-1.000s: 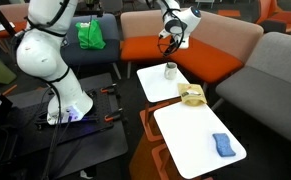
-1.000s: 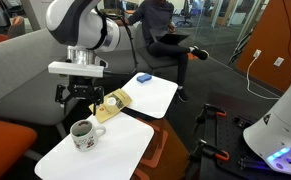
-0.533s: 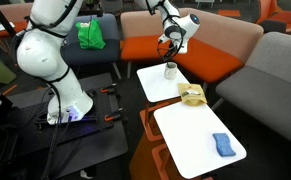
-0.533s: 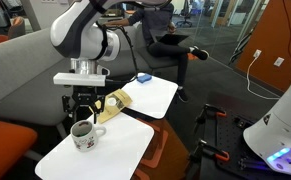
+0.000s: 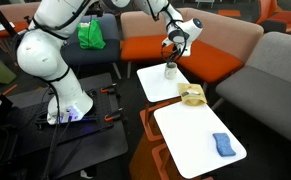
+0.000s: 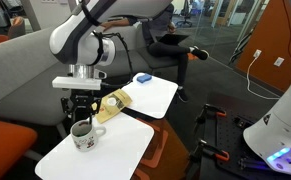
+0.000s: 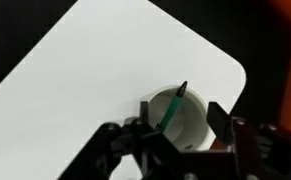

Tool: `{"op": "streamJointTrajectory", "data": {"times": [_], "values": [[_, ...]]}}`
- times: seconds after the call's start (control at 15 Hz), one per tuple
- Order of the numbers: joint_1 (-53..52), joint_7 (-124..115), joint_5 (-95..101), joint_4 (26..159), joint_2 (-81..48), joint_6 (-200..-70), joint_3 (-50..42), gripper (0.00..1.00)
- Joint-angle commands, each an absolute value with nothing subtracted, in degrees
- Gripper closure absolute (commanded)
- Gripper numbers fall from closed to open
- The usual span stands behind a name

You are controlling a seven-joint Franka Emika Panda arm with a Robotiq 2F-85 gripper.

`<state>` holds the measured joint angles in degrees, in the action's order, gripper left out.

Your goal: Place the pen on the right table

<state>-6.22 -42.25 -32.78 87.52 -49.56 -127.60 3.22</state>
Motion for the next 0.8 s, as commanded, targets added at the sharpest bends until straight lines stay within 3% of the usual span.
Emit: {"op": "streamJointTrajectory", "data": {"times": [0.0,0.27,0.4,0.47,0.73], "values": [[-6.43,-45.49,-31.88,81.00,-53.94,-125.55,2.27,0.40],[-5.93,-46.88,-31.54,76.38,-57.43,-124.57,2.44,0.68],[-5.80,-47.27,-31.36,74.67,-58.58,-124.23,2.61,0.72],[-5.83,-47.65,-31.22,73.97,-59.06,-124.01,2.61,0.67],[-5.67,-48.14,-31.00,71.80,-60.82,-122.70,2.86,0.63]]}}
